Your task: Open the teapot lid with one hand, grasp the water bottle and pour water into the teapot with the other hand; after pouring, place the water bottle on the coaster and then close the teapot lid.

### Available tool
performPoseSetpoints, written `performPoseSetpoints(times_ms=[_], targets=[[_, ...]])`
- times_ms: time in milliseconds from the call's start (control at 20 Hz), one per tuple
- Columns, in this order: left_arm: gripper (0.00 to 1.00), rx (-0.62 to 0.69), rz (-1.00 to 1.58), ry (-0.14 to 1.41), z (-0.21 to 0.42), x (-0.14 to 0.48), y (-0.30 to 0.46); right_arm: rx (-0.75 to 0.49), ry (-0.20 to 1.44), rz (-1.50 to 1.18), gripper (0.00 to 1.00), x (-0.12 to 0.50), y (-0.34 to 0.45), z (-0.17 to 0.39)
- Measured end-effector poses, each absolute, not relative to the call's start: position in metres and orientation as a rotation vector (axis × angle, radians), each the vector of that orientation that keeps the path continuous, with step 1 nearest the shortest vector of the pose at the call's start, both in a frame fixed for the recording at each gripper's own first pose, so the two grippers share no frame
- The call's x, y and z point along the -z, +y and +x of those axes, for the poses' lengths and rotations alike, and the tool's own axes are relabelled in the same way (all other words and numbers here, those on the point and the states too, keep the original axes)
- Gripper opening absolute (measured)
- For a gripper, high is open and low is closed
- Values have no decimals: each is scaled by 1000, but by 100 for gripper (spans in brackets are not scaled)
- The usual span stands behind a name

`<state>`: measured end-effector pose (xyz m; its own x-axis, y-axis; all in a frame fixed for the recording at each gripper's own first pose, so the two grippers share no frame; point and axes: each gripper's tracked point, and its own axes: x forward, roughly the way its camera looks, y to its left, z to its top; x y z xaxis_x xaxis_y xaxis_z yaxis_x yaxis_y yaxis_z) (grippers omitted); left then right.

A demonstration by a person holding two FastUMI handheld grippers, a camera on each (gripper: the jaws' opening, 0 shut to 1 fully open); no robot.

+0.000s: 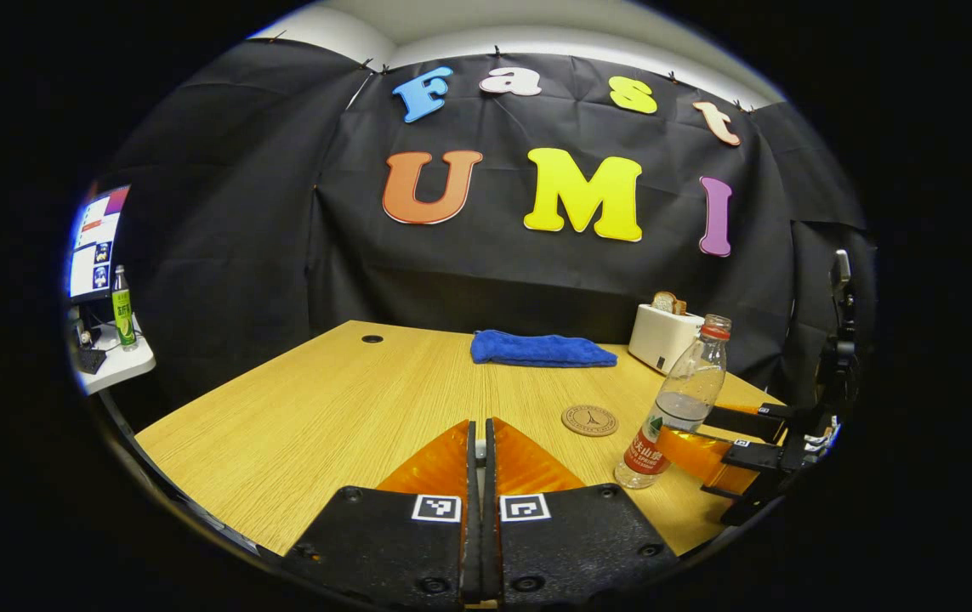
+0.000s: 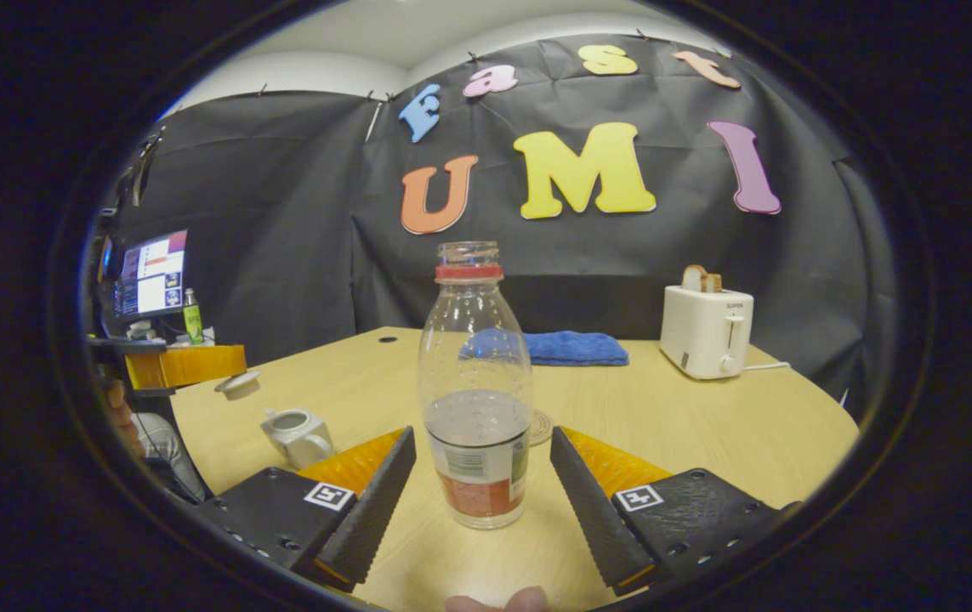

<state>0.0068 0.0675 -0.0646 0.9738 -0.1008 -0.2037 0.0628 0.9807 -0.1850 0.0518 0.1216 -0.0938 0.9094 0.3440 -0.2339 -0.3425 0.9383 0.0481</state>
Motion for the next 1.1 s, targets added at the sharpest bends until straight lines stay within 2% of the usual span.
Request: performPoseSetpoints(times_ms=[350,450,550,800,1100], targets=[[3,80,-193,180,14,51,72,-345,233,6,93,90,129,63],[3,77,-198,182,14,54,75,-346,232,-10,77,88,130,61],[3,81,-198,190,14,57,75,-363,231,-41,74,85,136,62],[3,60,-194,193,15,59,90,-379,162,-308,69,61,146,62],[3,38,-184,195,14,61,108,-410,111,-669,69,61,167,78]])
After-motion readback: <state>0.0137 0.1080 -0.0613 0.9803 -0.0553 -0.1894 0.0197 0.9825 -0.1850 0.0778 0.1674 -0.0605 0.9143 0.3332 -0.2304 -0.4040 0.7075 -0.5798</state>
